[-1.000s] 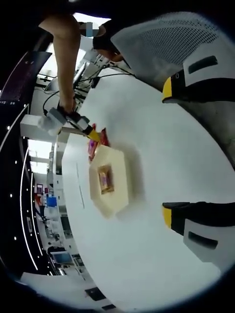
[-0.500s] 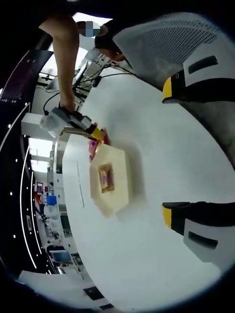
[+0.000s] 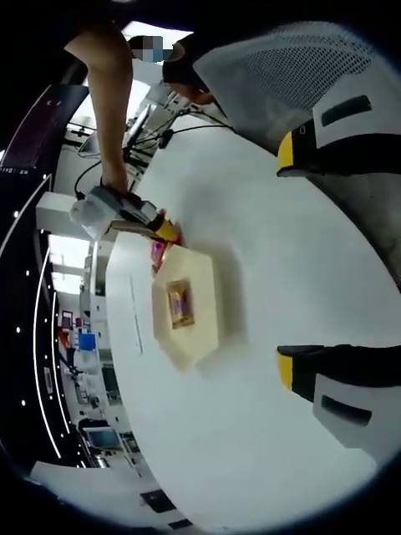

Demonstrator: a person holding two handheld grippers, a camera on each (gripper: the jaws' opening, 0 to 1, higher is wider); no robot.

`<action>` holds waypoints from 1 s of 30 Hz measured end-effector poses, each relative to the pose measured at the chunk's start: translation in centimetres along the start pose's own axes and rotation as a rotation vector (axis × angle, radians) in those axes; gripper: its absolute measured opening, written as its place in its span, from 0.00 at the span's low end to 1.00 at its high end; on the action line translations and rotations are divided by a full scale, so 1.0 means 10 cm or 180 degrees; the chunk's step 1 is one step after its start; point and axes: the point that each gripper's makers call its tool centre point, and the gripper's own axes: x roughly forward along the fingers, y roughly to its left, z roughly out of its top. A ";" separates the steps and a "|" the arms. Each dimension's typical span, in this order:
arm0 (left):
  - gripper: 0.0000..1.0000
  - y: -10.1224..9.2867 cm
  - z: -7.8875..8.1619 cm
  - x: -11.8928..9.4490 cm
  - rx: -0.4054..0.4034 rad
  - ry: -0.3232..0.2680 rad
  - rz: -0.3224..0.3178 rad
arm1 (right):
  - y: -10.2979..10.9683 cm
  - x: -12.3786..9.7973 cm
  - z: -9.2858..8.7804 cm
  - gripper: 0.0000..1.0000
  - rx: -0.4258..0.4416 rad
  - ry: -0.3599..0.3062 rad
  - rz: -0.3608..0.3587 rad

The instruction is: Place the target food into the container with the food tongs after gripping and lifting it, then release it inside without dropping or visibly crushing the food.

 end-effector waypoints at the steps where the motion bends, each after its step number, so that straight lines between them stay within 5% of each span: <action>1: 0.80 0.00 0.00 0.00 -0.0001 0.0001 0.0001 | 0.00 0.00 0.00 0.26 -0.0003 0.0005 -0.0007; 30: 0.79 0.00 0.01 0.00 0.0014 -0.0015 0.0008 | -0.02 -0.09 -0.04 0.22 0.0162 -0.0005 -0.0031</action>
